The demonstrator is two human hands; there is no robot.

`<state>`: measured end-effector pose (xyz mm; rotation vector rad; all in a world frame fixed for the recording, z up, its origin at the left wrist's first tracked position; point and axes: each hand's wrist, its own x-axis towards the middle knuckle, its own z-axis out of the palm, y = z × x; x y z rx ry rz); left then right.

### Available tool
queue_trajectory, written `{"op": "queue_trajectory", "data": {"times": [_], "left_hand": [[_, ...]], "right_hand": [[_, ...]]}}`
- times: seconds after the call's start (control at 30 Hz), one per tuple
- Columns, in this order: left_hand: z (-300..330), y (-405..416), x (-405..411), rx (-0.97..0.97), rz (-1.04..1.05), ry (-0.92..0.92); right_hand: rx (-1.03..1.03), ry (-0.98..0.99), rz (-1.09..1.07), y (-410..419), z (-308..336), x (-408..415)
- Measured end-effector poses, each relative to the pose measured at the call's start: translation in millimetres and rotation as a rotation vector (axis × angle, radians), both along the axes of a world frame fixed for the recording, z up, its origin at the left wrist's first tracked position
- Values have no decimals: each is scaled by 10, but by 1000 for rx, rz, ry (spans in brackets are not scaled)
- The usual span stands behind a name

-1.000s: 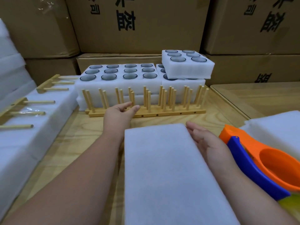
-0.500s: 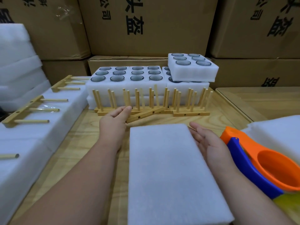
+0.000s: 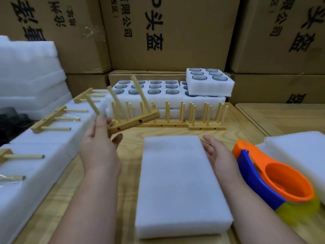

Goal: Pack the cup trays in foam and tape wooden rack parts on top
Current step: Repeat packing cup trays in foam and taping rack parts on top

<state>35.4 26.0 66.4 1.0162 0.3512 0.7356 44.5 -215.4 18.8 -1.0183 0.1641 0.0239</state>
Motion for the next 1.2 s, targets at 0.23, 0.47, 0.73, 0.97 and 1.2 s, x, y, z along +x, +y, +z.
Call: {"op": "queue_trajectory", "data": {"times": [0.23, 0.47, 0.73, 0.97, 1.2], "left_hand": [[416, -229, -83, 599, -432, 151], [307, -439, -113, 878, -669, 268], [329, -315, -120, 986, -608, 263], [296, -212, -137, 1159, -717, 390], [2, -308, -27, 813, -768, 404]], "right_hand": [[-24, -28, 7, -20, -43, 30], [-111, 25, -34, -44, 7, 56], [-196, -76, 23, -85, -6, -51], [-223, -96, 59, -97, 1, -52], [-191, -139, 116, -79, 19, -74]]}}
